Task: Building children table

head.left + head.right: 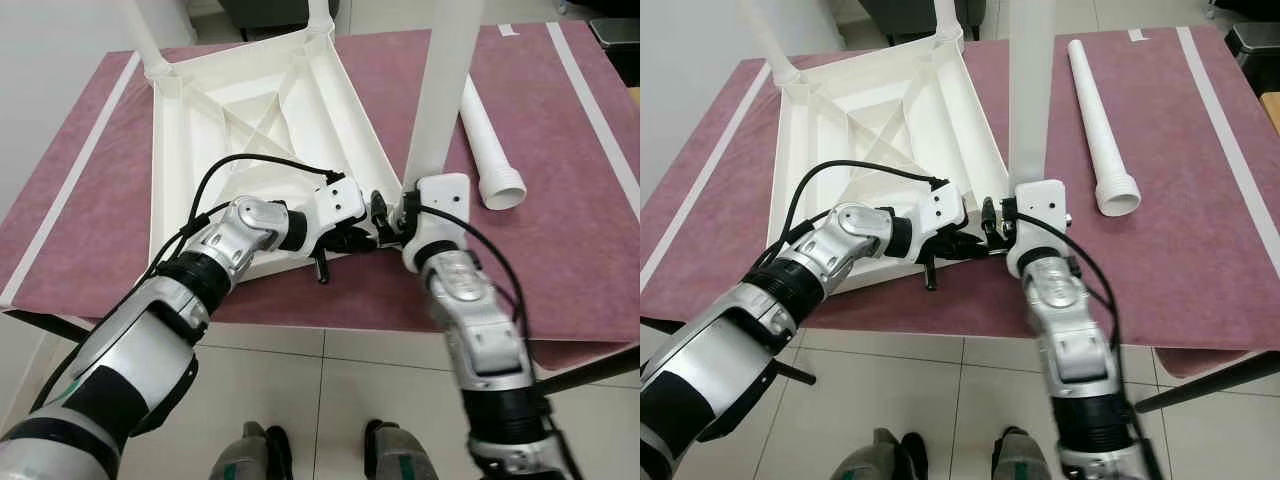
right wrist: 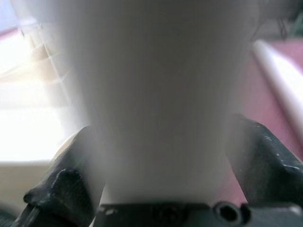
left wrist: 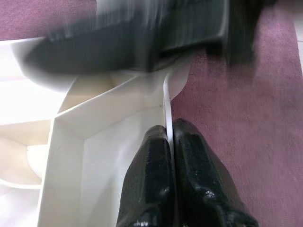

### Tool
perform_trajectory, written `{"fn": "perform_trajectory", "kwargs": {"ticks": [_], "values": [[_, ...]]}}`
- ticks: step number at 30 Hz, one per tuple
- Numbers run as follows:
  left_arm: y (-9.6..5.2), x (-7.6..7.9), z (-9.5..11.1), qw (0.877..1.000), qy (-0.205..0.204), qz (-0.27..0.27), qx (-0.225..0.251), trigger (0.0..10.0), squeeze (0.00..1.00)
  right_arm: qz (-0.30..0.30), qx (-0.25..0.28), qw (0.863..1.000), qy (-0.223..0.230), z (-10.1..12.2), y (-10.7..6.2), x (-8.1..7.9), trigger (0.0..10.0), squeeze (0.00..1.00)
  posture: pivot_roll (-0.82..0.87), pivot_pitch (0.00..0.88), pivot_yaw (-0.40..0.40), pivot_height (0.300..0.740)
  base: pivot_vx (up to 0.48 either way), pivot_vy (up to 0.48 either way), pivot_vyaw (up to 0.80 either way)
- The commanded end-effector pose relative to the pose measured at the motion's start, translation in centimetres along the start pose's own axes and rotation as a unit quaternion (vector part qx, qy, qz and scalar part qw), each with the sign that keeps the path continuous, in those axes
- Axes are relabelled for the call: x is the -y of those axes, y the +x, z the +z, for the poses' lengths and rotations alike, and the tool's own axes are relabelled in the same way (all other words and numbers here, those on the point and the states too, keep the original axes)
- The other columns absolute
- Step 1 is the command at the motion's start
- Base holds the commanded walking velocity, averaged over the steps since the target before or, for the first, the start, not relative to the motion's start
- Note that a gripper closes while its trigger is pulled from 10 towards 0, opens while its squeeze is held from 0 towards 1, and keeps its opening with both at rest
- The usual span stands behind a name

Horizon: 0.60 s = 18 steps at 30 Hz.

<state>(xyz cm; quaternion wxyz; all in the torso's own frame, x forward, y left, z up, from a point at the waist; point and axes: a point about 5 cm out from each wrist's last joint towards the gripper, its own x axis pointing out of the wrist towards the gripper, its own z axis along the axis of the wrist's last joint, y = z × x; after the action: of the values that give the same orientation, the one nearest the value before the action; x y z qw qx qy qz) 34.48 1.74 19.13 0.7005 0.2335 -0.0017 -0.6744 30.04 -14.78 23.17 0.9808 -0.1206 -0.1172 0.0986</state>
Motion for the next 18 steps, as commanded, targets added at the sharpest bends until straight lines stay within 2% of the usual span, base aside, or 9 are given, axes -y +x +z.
{"fn": "perform_trajectory", "kwargs": {"ticks": [1,3,5,7,8,10,14,15,18], "values": [[-0.8,1.8,1.1,0.982,0.050,-0.180,0.027,0.0,0.00,0.057,0.048,0.997,0.000,1.9,-0.3,-0.3,10.0,0.00,-0.11,0.177,0.170,0.740,0.000,0.000,0.00],[-1.7,2.3,0.5,0.977,0.057,-0.204,0.017,0.0,0.00,0.138,0.048,0.989,-0.023,2.1,-1.1,-0.2,10.0,0.00,-0.11,0.176,0.173,0.740,0.000,0.000,0.00],[-2.1,2.6,0.3,0.975,0.060,-0.213,0.013,0.0,0.00,0.167,0.046,0.984,-0.031,2.1,-1.5,-0.3,10.0,0.00,-0.11,0.174,0.174,0.740,0.000,0.000,0.00],[-3.0,3.1,-0.2,0.970,0.066,-0.232,-0.001,0.0,0.00,0.245,0.028,0.968,-0.048,1.4,-2.5,-0.9,10.0,0.00,-0.11,0.171,0.172,0.740,0.000,0.000,0.00],[-3.0,3.1,-0.2,0.970,0.066,-0.232,-0.001,0.0,0.00,0.245,0.028,0.968,-0.048,1.4,-2.5,-0.9,10.0,0.00,-0.11,0.171,0.172,0.740,0.000,0.000,0.00],[-4.0,3.5,-0.7,0.966,0.072,-0.247,-0.017,0.0,0.00,0.295,0.012,0.954,-0.050,0.8,-3.2,-1.6,10.0,0.00,-0.11,0.171,0.172,0.740,0.000,0.000,0.00],[-4.9,3.9,-1.1,0.961,0.080,-0.261,-0.034,0.0,0.00,0.320,0.008,0.946,-0.044,0.4,-3.4,-2.0,10.0,0.00,-0.10,0.170,0.169,0.740,0.000,0.000,0.00],[-5.1,3.3,-1.3,0.968,0.088,-0.229,-0.049,0.0,0.00,0.313,0.010,0.949,-0.036,0.3,-3.0,-2.3,10.0,0.00,-0.09,0.164,0.167,0.740,0.000,0.000,0.00],[-5.0,2.9,-1.4,0.972,0.092,-0.212,-0.052,0.0,0.00,0.308,0.011,0.951,-0.033,0.2,-2.8,-2.3,10.0,0.00,-0.09,0.162,0.163,0.740,0.000,0.000,0.00]]}}
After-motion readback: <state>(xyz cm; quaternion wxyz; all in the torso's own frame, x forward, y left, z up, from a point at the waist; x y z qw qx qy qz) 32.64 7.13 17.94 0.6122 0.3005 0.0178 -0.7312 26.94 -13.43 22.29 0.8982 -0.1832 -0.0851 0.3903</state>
